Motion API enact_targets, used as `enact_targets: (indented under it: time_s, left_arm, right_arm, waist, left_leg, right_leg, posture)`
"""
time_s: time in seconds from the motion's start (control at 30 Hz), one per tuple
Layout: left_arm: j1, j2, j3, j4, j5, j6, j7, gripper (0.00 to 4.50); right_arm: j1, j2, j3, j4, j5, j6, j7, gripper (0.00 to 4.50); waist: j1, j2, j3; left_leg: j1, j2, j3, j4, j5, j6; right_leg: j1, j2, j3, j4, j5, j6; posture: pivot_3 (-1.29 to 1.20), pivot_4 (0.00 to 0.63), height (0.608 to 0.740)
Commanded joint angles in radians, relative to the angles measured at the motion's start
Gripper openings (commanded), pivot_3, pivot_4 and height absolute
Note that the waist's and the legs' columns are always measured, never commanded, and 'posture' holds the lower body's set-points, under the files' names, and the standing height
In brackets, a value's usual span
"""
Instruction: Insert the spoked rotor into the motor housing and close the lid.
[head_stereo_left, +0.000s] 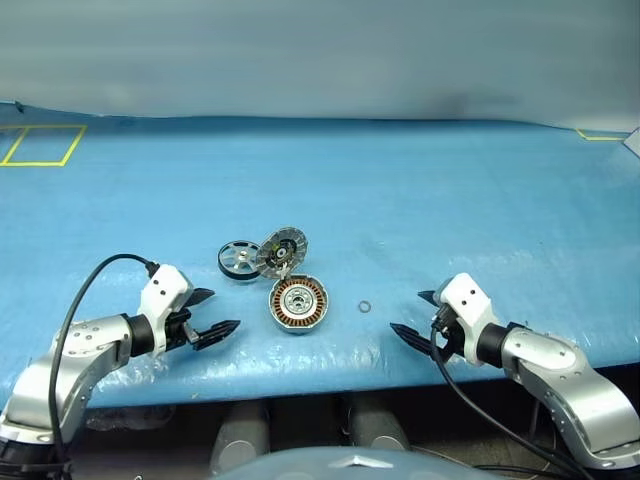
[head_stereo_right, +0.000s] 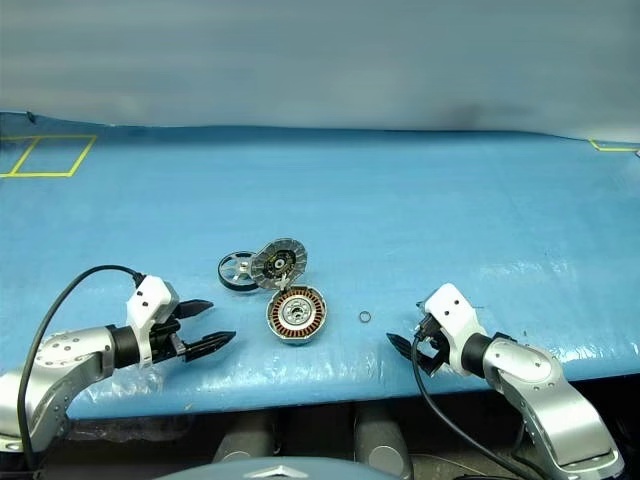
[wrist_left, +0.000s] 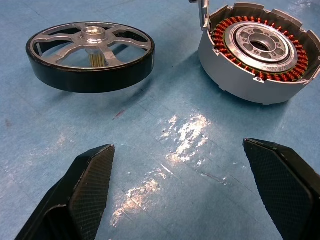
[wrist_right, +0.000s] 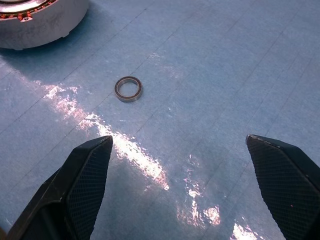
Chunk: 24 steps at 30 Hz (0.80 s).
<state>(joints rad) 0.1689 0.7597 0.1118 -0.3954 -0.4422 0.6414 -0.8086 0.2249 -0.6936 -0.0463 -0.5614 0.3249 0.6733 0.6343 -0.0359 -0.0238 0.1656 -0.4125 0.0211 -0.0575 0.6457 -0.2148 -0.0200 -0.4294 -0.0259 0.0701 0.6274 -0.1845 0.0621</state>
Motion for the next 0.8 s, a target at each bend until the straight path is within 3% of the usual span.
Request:
enact_targets:
  time_s: [0.03, 0.8]
  left_arm:
    - [-0.002, 0.018, 0.021, -0.045, -0.003, -0.02, -0.01, 4.48]
    - [0.003, 0.016, -0.01, -0.041, 0.033, -0.079, -0.014, 4.48]
  right_arm:
    - [0.001, 0.003, -0.003, -0.021, 0.002, -0.017, 0.002, 4.5]
    - [-0.012, 0.02, 0.017, -0.012, -0.013, -0.054, -0.004, 4.5]
  waist:
    - [0.0, 0.0, 0.0]
    - [0.0, 0.0, 0.0]
  left_leg:
    - [0.0, 0.0, 0.0, 0.0, 0.0, 0.0]
    - [0.0, 0.0, 0.0, 0.0, 0.0, 0.0]
  right_leg:
    - [0.0, 0.0, 0.0, 0.0, 0.0, 0.0]
    - [0.0, 0.0, 0.0, 0.0, 0.0, 0.0]
  posture:
    - [0.0, 0.15, 0.74]
    - [0.0, 0.15, 0.74]
